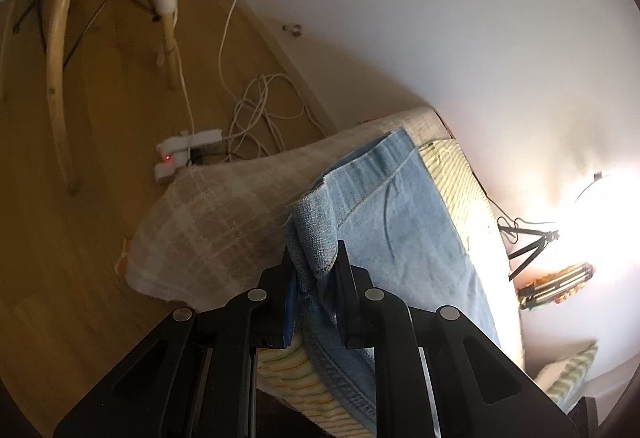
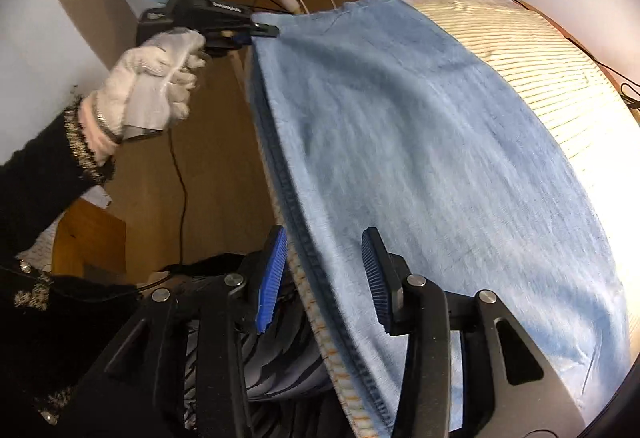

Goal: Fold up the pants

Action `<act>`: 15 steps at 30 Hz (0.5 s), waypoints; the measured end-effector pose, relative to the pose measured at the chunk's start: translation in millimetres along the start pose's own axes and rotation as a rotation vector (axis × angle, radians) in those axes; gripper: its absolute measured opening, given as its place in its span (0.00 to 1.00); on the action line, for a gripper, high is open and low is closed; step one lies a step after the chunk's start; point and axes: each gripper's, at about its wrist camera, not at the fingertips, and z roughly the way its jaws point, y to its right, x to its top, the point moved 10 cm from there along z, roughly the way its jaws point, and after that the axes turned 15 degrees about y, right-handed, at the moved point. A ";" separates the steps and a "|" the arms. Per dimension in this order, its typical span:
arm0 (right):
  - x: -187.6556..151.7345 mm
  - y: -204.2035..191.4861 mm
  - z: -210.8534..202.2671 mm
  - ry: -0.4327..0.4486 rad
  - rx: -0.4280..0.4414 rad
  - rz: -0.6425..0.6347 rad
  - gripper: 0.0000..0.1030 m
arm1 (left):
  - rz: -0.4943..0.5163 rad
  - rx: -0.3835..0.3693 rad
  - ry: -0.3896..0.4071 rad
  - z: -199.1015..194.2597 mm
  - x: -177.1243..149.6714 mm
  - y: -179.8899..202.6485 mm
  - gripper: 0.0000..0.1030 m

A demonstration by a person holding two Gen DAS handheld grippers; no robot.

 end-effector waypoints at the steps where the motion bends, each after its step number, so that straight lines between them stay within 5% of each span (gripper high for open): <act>1: -2.6 0.6 2.6 -0.015 0.003 0.000 0.40 | 0.029 -0.009 0.012 -2.2 2.4 6.8 0.13; 9: 5.8 44.0 -24.1 0.101 -0.067 0.200 0.40 | 0.367 -0.087 0.085 -19.0 0.1 89.6 0.13; 15: 12.9 109.0 -59.5 0.218 -0.143 0.441 0.43 | 0.641 -0.210 0.071 -29.2 -54.9 166.3 0.13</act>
